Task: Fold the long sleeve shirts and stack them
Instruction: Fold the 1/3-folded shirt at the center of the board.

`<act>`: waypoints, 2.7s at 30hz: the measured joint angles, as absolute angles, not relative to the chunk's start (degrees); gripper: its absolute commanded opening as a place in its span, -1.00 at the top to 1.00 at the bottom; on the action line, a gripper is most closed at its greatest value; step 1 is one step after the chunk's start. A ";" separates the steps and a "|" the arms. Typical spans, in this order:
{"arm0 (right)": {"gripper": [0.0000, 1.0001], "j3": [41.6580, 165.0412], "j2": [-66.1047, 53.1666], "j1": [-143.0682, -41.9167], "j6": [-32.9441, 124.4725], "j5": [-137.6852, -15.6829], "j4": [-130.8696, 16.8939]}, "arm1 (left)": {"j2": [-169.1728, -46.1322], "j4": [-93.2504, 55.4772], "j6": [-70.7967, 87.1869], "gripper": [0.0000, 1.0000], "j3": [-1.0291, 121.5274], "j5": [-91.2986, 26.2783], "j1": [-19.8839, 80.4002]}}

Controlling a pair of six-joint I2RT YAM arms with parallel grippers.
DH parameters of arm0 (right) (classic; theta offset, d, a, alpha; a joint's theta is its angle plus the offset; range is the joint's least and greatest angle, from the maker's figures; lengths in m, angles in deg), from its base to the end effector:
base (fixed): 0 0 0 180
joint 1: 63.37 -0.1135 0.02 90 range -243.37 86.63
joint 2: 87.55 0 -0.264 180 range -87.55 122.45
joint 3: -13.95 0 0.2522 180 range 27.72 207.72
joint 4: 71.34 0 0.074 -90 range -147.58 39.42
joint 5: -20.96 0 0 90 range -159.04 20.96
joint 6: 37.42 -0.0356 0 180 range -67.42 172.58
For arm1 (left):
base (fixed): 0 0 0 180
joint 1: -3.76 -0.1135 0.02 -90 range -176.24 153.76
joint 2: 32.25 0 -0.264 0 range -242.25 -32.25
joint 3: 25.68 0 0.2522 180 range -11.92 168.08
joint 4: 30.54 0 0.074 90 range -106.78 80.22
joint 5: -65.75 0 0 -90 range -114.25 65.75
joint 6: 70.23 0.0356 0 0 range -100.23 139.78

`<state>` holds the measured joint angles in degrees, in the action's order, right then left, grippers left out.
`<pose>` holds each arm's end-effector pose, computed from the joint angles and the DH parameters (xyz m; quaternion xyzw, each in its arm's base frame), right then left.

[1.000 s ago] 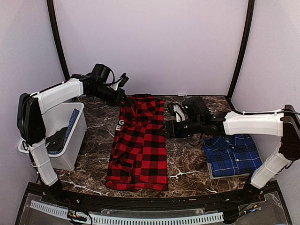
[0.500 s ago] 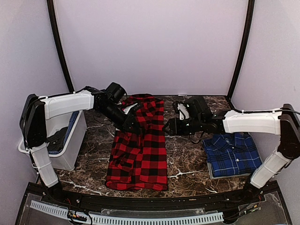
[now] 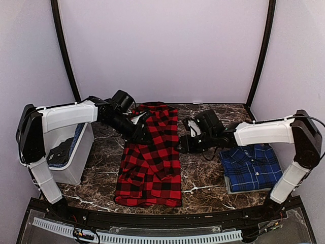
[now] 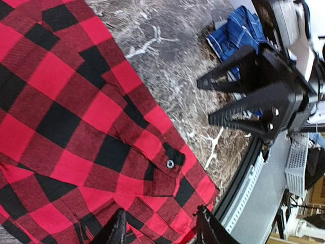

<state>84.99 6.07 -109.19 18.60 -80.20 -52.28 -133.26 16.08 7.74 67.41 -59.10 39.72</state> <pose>0.2396 0.2565 0.2078 -0.1333 0.8990 0.3295 0.2558 0.2957 -0.2397 0.2538 0.2776 0.8701 -0.3787 0.1495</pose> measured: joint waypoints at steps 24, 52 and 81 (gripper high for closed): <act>0.27 84.34 13.61 -117.52 17.36 -81.01 -50.75 | -133.19 4.17 -7.47 0.41 59.61 -47.28 36.12; 1.00 83.99 12.59 -121.80 13.51 -79.92 -46.12 | -133.15 1.76 -8.41 0.48 58.16 -44.74 33.82; 0.28 100.68 15.54 -111.00 19.80 -79.59 -46.99 | -152.10 -12.47 -14.05 0.71 72.35 -42.31 30.87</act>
